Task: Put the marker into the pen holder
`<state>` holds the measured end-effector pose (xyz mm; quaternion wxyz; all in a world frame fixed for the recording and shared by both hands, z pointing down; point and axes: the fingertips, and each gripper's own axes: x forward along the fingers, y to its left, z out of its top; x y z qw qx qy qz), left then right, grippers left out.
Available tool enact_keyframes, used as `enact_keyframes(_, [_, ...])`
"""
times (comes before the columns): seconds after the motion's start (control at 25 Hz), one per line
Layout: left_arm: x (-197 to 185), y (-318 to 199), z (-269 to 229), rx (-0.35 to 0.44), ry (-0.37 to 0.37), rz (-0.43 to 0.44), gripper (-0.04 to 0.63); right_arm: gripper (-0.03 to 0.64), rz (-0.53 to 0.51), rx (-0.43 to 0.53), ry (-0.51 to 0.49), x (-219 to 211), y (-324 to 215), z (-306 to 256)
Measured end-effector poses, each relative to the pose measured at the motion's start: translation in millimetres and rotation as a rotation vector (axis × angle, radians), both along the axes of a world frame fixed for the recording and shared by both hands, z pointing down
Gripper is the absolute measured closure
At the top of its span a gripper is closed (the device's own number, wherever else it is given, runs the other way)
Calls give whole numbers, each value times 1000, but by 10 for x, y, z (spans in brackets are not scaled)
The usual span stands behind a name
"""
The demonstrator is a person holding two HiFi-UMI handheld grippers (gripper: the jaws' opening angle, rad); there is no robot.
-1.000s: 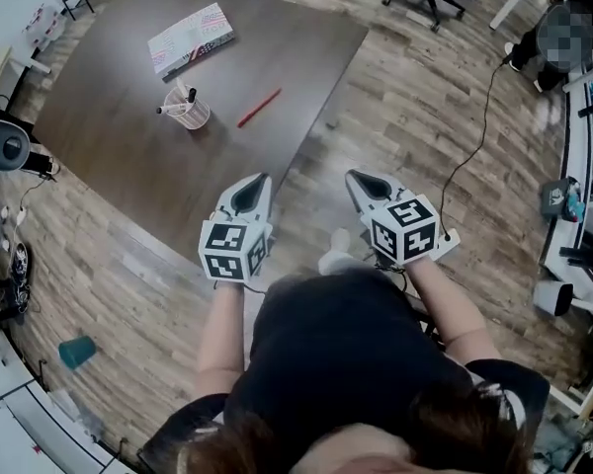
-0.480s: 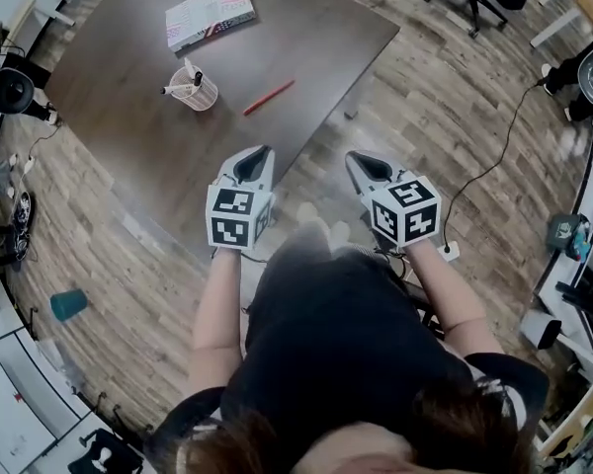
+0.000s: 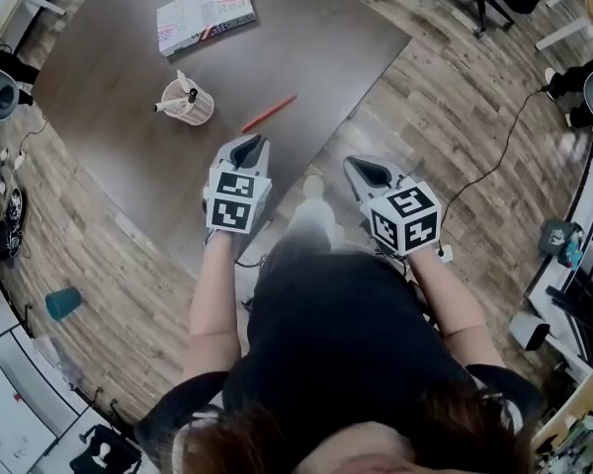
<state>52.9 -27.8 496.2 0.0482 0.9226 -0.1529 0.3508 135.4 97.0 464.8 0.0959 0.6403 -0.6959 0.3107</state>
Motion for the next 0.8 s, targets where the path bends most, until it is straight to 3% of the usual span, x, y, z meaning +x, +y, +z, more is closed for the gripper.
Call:
enact_keyframes(0.12, [66,-128,123,-13,-24,13,488,600,-17,-19,3,73,-162,34])
enact_keyframes(0.52, [71,-520,336,74,-105,33,479,600,-81,-78,-12,177,-635,201])
enact_keyframes(0.8, [68,-591,537,7,-122,69,469,600,-141,-104,-24,146,-906,256])
